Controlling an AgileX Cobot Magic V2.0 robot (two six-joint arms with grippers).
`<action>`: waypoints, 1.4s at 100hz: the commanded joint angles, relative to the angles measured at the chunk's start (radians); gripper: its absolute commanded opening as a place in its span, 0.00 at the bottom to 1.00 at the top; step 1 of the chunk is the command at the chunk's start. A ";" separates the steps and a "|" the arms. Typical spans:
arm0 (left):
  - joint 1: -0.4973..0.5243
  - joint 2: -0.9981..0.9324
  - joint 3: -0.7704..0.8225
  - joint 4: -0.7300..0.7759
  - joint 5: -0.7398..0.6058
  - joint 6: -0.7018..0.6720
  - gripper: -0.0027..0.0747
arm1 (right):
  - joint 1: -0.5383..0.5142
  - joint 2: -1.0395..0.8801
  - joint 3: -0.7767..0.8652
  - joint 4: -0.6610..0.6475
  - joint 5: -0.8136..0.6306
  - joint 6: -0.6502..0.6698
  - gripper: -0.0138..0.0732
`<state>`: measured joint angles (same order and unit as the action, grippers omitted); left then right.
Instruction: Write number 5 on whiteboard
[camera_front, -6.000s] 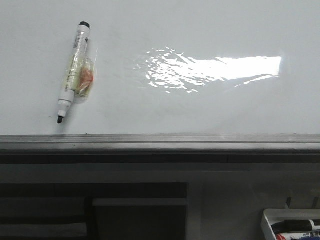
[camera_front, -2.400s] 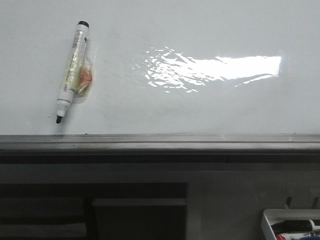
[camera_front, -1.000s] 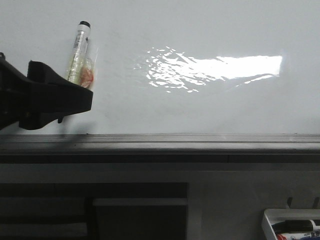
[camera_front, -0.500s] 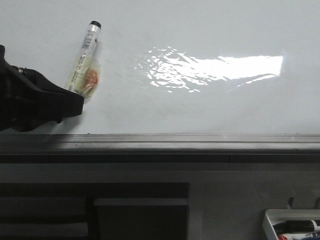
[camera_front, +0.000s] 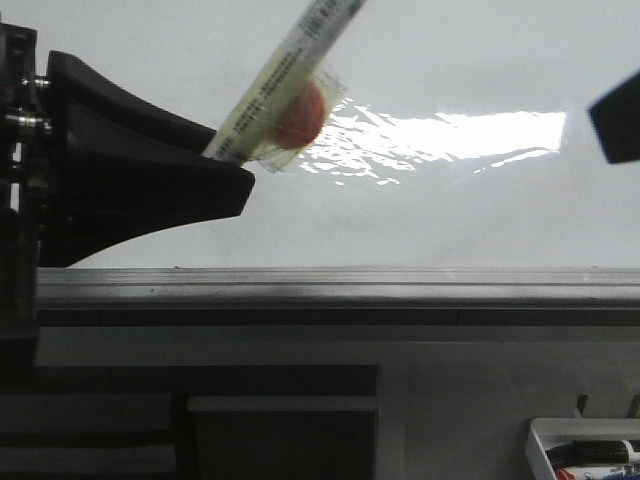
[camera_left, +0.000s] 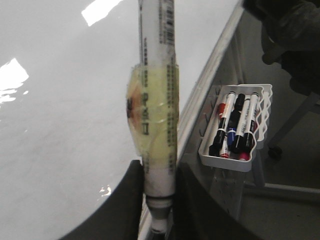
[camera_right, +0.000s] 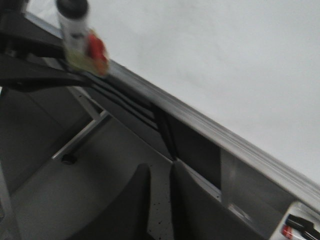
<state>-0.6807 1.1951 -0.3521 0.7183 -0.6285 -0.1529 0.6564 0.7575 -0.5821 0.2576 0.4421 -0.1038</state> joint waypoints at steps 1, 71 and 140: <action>-0.003 -0.021 -0.025 0.038 -0.084 -0.009 0.01 | 0.058 0.061 -0.095 0.009 -0.056 -0.019 0.45; -0.003 -0.021 -0.025 0.081 -0.124 -0.009 0.01 | 0.162 0.282 -0.292 0.012 -0.075 -0.023 0.46; -0.003 -0.024 -0.026 0.003 -0.140 -0.018 0.62 | 0.162 0.298 -0.292 0.012 -0.093 -0.023 0.09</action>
<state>-0.6807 1.1951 -0.3521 0.8111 -0.6976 -0.1529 0.8175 1.0677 -0.8397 0.2634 0.4247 -0.1138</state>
